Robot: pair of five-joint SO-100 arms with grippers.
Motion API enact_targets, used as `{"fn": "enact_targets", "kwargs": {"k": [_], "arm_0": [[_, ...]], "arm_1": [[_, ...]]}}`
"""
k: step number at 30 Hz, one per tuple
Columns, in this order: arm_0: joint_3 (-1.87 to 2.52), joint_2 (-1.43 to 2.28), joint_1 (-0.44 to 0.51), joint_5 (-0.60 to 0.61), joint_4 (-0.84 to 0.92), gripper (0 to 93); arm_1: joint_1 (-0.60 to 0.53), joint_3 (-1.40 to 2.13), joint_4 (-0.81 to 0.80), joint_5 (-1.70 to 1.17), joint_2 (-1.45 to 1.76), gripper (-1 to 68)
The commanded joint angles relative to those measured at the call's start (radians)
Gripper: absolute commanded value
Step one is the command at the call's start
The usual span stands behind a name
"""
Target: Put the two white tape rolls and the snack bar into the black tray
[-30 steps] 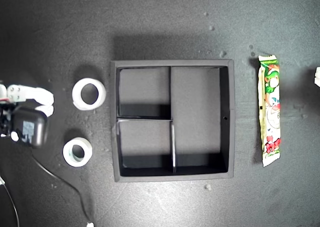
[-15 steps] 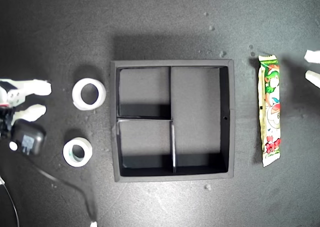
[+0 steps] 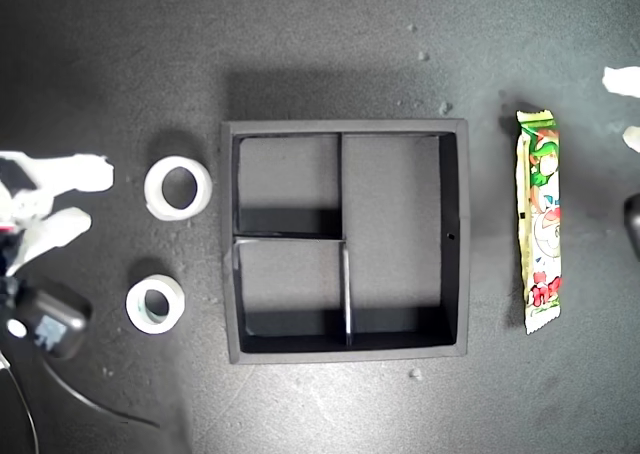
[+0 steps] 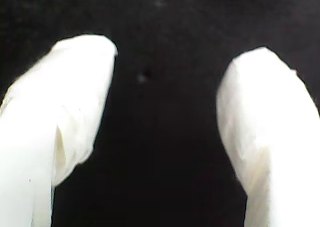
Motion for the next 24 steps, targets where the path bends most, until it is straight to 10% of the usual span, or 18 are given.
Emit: {"fn": "enact_targets", "kwargs": {"k": [1, 24], "arm_0": [[-0.077, -0.092, 0.005, 0.034, -0.032, 17.6], [-0.186, -0.434, 0.091, 0.160, -0.206, 18.9]], "arm_1": [[-0.058, -0.147, 0.043, -0.075, -0.216, 24.1], [-0.244, -0.224, 0.121, -0.078, -0.430, 27.9]]}}
